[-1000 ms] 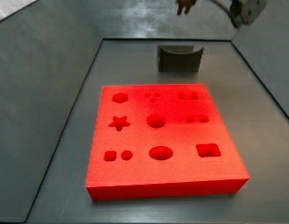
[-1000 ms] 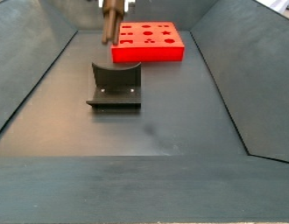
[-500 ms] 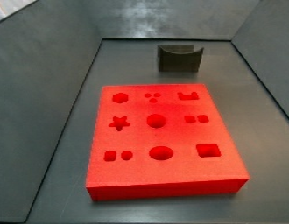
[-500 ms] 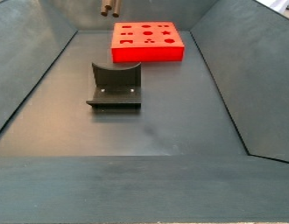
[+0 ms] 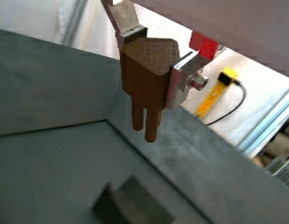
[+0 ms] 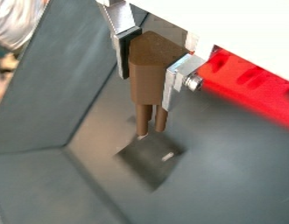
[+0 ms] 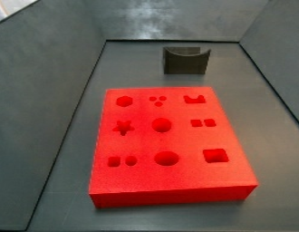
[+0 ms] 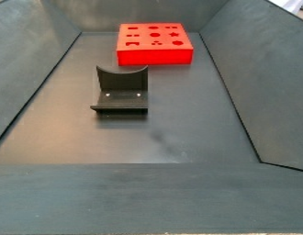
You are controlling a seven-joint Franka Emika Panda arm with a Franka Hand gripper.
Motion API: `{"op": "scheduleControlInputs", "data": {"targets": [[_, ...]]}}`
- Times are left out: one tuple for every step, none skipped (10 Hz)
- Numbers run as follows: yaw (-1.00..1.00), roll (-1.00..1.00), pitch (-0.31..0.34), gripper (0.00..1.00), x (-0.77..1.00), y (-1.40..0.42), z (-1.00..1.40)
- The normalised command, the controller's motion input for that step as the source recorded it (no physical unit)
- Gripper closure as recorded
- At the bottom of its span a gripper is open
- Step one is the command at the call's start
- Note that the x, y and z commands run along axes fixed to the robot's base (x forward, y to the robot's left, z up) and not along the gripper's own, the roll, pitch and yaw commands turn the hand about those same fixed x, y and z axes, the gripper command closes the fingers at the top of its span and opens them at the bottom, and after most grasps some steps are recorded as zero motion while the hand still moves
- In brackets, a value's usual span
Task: Pick up the 3 prong object. Move up. Rotate the 3 prong object. Place the 3 prong object on the fixture. Regrasp the 3 prong object. Move to above the board. Insert the 3 prong object.
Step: Move to above the board.
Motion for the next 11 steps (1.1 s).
{"op": "scheduleControlInputs", "data": {"targets": [[-0.07, -1.00, 0.162, 1.00, -0.49, -1.00, 0.37], [-0.05, -1.00, 0.162, 1.00, -0.52, -1.00, 0.38], [-0.05, -1.00, 0.159, 1.00, -0.52, -1.00, 0.38], [-0.03, -1.00, 0.152, 1.00, -0.45, -0.79, 0.32], [-0.02, -1.00, 0.148, 1.00, -0.31, -0.51, 0.21], [-0.01, -1.00, 0.126, 1.00, -0.16, -0.20, 0.09], [0.00, -1.00, 0.107, 1.00, -0.11, -0.08, 0.04], [0.00, -0.76, 0.043, 1.00, -0.11, -0.03, 0.04], [0.01, -0.61, 0.013, 1.00, -0.10, -0.01, 0.02], [0.00, -0.33, -0.036, 1.00, -0.07, 0.01, 0.01], [0.00, -0.24, -0.043, 1.00, -0.06, 0.02, 0.00]]}}
